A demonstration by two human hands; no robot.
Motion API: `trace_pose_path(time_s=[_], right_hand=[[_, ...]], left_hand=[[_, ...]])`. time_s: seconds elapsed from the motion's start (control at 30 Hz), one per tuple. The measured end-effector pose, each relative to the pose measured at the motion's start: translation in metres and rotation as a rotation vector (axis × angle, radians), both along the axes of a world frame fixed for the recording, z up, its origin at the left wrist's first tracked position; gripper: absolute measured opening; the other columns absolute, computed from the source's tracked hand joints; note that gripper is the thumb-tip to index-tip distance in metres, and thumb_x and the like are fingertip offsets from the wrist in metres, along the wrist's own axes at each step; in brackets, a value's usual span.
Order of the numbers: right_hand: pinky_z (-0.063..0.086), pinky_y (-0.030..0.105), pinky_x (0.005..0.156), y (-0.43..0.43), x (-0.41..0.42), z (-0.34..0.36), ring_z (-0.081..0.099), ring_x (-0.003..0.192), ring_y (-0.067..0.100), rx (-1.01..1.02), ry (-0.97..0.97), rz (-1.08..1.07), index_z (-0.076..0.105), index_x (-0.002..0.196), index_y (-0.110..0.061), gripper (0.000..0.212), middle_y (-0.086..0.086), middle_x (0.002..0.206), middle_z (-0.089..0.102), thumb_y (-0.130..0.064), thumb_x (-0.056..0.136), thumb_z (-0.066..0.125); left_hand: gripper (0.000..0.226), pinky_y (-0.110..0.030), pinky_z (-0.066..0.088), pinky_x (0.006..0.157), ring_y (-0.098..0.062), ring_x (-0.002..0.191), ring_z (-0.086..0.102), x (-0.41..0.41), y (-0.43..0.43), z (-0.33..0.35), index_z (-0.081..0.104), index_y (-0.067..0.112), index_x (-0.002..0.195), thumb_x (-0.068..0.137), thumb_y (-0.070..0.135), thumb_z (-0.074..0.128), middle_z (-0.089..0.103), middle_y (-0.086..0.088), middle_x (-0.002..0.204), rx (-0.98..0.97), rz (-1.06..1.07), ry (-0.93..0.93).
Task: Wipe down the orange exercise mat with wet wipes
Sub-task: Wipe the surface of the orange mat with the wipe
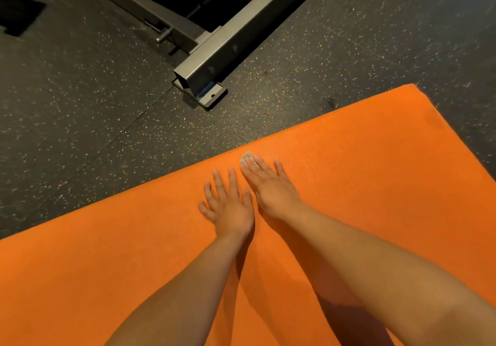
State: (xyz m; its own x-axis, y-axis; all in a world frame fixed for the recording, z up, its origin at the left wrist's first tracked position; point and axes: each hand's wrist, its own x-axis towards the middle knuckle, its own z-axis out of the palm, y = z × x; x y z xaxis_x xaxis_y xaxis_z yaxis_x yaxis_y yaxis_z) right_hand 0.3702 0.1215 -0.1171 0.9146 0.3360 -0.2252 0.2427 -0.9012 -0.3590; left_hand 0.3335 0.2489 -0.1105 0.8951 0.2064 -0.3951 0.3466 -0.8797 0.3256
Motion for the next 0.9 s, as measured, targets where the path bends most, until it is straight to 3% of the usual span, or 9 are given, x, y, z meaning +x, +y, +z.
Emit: trace_pose_path(time_s=[0.13,0.23,0.37,0.47,0.6,0.73,0.83,0.9], right_hand=[[-0.008,0.055,0.121,-0.024,0.026,0.001,-0.011,0.156,0.015,-0.106,-0.019,-0.453,-0.003,0.162,-0.021,0.062,-0.004,0.170,-0.009,-0.020,0.107,0.025],[-0.007,0.053,0.122,-0.016,0.039,0.000,-0.014,0.155,0.014,-0.052,0.006,-0.585,-0.004,0.162,-0.017,0.063,-0.002,0.169,-0.012,-0.018,0.106,0.025],[-0.010,0.049,0.122,0.004,0.041,0.002,-0.016,0.154,0.012,0.037,0.026,-0.428,-0.004,0.162,-0.017,0.075,-0.001,0.170,-0.012,-0.007,0.099,0.034],[-0.010,0.046,0.123,0.020,0.042,0.005,-0.015,0.155,0.013,0.054,0.053,-0.236,-0.004,0.162,-0.017,0.082,0.000,0.169,-0.013,-0.014,0.097,0.046],[-0.011,0.043,0.123,0.035,0.034,0.002,-0.013,0.155,0.011,0.106,0.054,-0.113,0.003,0.163,-0.017,0.067,-0.001,0.170,-0.008,-0.016,0.103,0.035],[-0.007,0.039,0.124,0.038,0.023,0.004,-0.006,0.156,0.012,0.134,0.075,-0.031,0.010,0.162,-0.015,0.073,0.000,0.170,0.002,-0.005,0.097,0.040],[0.004,0.040,0.127,0.039,0.012,0.003,0.004,0.156,0.016,0.204,0.073,-0.011,0.019,0.161,-0.014,0.069,0.003,0.169,0.011,-0.003,0.097,0.042],[0.004,0.032,0.127,0.039,-0.002,0.003,0.007,0.156,0.016,0.230,0.069,0.001,0.022,0.161,-0.014,0.066,0.004,0.169,0.014,-0.005,0.099,0.043]], left_hand=[[0.061,-0.060,-0.012,0.116,-0.025,0.150,-0.025,0.006,-0.001,0.001,-0.015,0.045,0.155,0.104,0.053,0.018,-0.030,0.006,0.163,-0.023,-0.013,0.089],[0.062,-0.060,-0.014,0.115,-0.025,0.148,-0.029,0.008,0.000,0.002,-0.019,0.046,0.154,0.104,0.052,0.017,-0.034,0.007,0.161,-0.047,-0.012,0.116],[0.062,-0.059,-0.016,0.115,-0.024,0.148,-0.031,0.010,0.001,0.002,-0.018,0.046,0.154,0.104,0.052,0.018,-0.036,0.008,0.160,-0.065,-0.021,0.126],[0.063,-0.059,-0.014,0.116,-0.024,0.148,-0.030,0.012,0.002,0.001,-0.017,0.046,0.154,0.104,0.047,0.022,-0.036,0.008,0.160,-0.056,-0.018,0.115],[0.076,-0.056,-0.014,0.117,-0.021,0.149,-0.029,0.009,0.006,-0.003,-0.017,0.040,0.156,0.100,0.033,0.034,-0.034,0.010,0.161,-0.069,-0.030,0.064],[0.078,-0.050,-0.015,0.119,-0.014,0.151,-0.022,0.001,0.016,-0.006,-0.009,0.025,0.160,0.100,0.027,0.041,-0.019,0.010,0.166,-0.174,-0.004,-0.040],[0.073,-0.046,-0.009,0.121,-0.014,0.154,-0.011,-0.011,0.018,-0.006,0.007,0.019,0.161,0.100,0.022,0.046,-0.002,0.006,0.169,-0.167,0.007,-0.152],[0.066,-0.044,-0.004,0.124,-0.016,0.155,-0.002,-0.024,0.017,-0.007,0.018,0.016,0.160,0.101,0.021,0.046,0.009,0.003,0.168,-0.131,0.008,-0.211]])
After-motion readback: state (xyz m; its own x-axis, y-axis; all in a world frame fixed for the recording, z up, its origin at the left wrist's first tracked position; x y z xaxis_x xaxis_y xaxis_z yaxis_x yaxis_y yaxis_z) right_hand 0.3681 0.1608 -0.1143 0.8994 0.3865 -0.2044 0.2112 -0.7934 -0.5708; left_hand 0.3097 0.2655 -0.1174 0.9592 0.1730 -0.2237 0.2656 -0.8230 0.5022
